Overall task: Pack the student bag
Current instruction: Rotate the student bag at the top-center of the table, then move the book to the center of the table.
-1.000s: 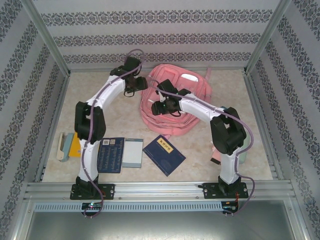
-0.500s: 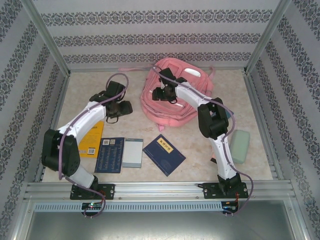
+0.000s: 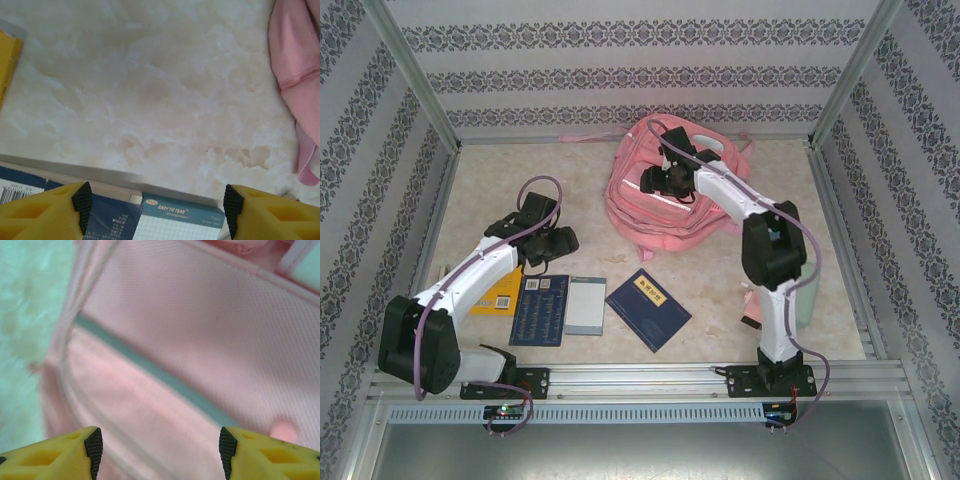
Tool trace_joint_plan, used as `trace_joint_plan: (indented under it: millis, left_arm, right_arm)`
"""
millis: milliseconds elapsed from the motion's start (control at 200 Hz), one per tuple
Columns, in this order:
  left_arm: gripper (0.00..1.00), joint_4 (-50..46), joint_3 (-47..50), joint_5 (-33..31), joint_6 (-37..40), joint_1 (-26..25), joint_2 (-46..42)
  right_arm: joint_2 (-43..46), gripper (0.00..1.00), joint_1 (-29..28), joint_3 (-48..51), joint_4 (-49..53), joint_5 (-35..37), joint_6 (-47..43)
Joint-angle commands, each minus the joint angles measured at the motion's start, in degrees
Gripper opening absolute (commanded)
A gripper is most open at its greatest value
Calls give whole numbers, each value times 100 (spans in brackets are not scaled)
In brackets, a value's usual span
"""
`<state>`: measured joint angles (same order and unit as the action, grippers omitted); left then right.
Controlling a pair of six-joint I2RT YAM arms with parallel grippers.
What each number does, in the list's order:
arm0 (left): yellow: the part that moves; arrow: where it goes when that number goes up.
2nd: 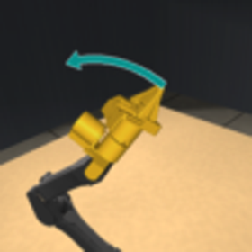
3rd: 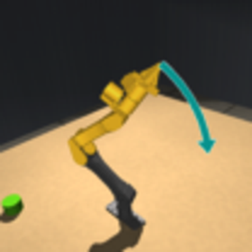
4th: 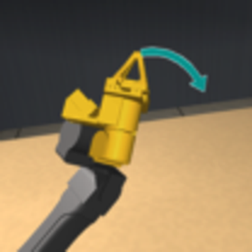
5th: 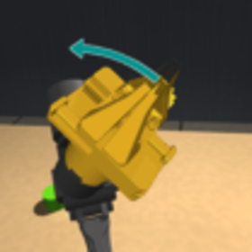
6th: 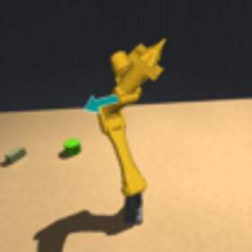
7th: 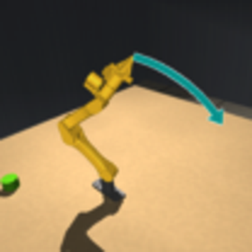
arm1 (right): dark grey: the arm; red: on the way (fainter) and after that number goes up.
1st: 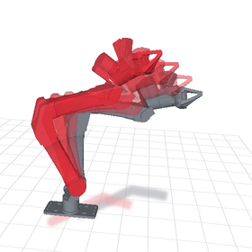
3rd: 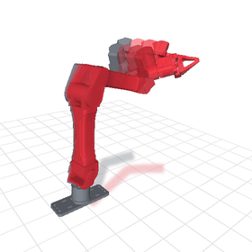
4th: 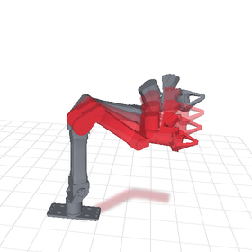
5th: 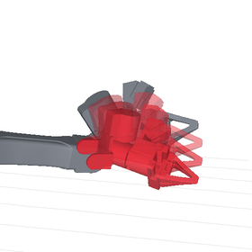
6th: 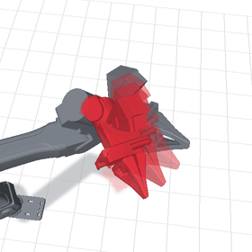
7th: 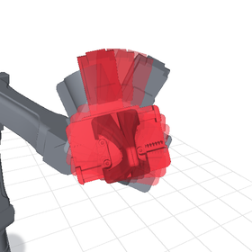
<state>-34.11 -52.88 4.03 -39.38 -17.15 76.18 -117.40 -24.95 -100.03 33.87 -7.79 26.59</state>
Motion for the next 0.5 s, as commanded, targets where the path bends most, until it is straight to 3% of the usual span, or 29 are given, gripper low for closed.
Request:
trace_joint_plan:
  millis: [0,175,385,495]
  left_arm:
    - [69,-2,234,-113,-154,-52,-287]
    - [61,-766,596,-596,-361,-56,-706]
    - [44,-1098,1695,-183,-1046,-68,-1500]
    - [38,-678,2176,-65,-1252,-69,-1554]
  right_arm:
    - [803,65,-328,843,-134,84,-269]
    - [1470,64,-929,1973,-438,123,-193]
    - [1629,64,-1443,2499,-834,151,152]
    - [1533,64,-1639,2383,-860,165,205]
